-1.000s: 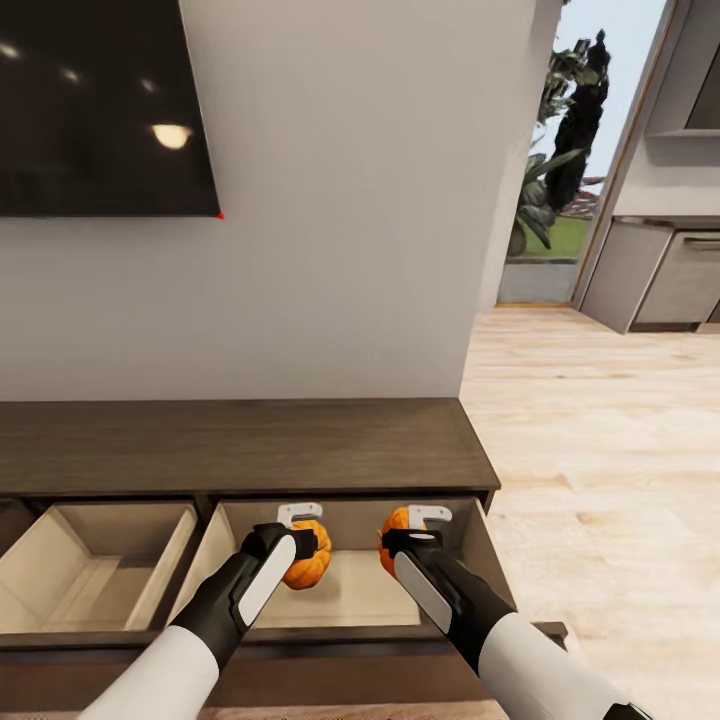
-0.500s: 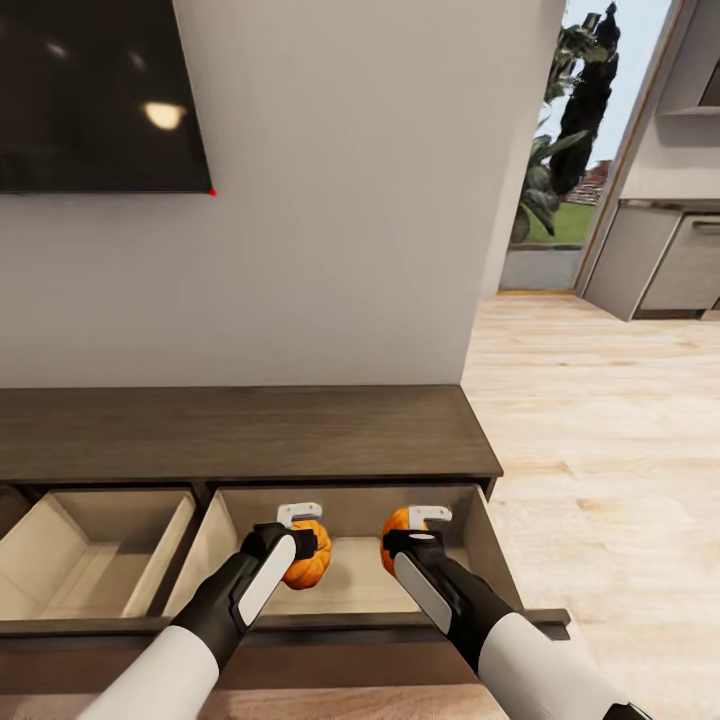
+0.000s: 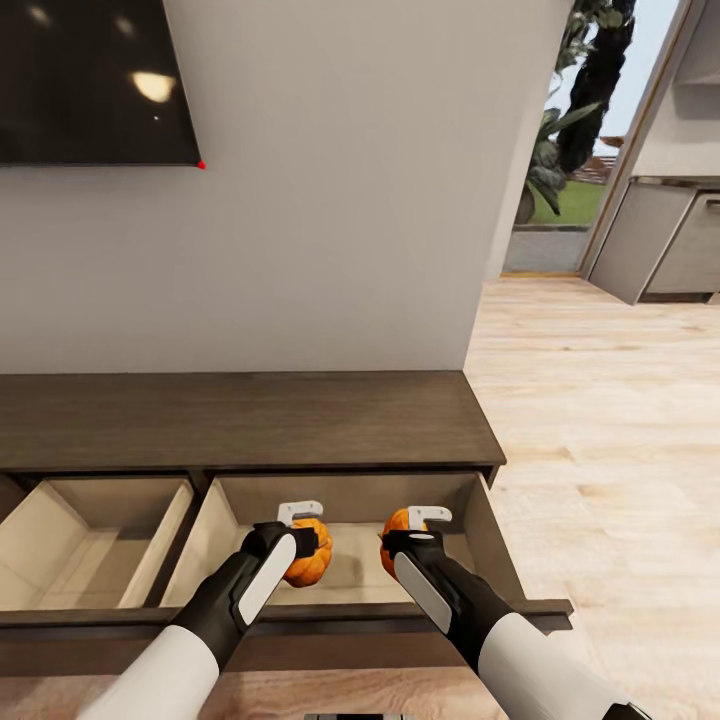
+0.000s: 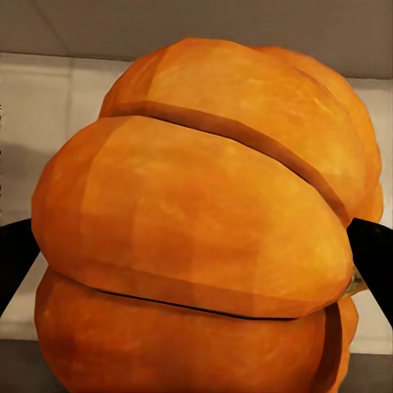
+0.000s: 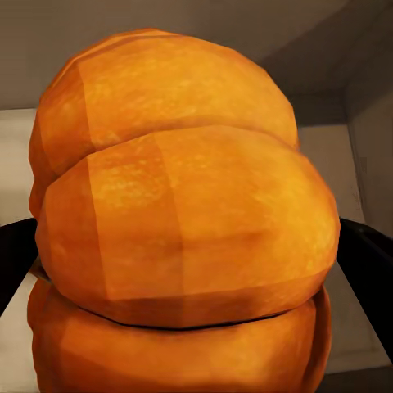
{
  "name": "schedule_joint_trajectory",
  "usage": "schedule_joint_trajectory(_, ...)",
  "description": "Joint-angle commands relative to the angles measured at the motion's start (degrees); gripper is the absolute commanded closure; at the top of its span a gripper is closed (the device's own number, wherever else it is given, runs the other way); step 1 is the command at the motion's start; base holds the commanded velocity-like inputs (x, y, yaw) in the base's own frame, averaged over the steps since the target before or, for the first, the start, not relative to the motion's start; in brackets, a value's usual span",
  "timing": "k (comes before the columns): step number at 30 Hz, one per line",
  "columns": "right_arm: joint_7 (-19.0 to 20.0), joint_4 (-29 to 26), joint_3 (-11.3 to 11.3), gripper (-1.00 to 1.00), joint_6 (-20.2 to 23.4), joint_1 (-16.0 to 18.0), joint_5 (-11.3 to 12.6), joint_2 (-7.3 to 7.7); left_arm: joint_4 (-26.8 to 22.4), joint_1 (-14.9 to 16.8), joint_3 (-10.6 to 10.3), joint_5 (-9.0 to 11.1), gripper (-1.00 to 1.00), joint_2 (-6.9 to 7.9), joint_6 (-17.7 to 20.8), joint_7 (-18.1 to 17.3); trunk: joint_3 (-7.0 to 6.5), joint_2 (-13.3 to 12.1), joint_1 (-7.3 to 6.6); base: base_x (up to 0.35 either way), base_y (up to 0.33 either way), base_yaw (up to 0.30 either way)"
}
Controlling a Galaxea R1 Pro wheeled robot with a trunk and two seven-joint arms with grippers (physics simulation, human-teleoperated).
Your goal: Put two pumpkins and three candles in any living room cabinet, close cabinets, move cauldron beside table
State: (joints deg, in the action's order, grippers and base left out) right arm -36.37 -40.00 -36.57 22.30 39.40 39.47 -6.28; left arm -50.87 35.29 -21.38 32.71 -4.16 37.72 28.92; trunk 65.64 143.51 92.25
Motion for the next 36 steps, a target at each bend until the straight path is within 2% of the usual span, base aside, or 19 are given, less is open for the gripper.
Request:
schedule_joint_trajectory(1,-0.54,-0.08,-0.25,1.0,0.2,0.06,0.35,0.04,-0.1,0.04,-0.15,0.6,1.0,0.03,0.07,0.61,0.05,0.02,-0.01,0.0,0.0,0.0)
schedule_joint_trajectory(24,-0.55,-0.08,-0.25,1.0,0.2,0.06,0.3,0.04,-0.44,0.04,0.16,0.61,1.0,0.11,0.07,0.61,0.05,0.02,-0.01,0.0,0.0,0.0)
schedule_joint_trajectory(25,-0.55,-0.08,-0.25,1.0,0.2,0.06,0.31,0.04,-0.45,0.04,0.13,0.61,-1.0,0.11,0.07,0.61,0.05,0.02,-0.01,0.0,0.0,0.0)
schedule_joint_trajectory(36,-0.54,-0.08,-0.25,1.0,0.2,0.06,0.32,0.04,-0.46,0.04,0.27,0.69,-1.0,0.11,0.07,0.52,0.05,0.02,-0.01,0.0,0.0,0.0)
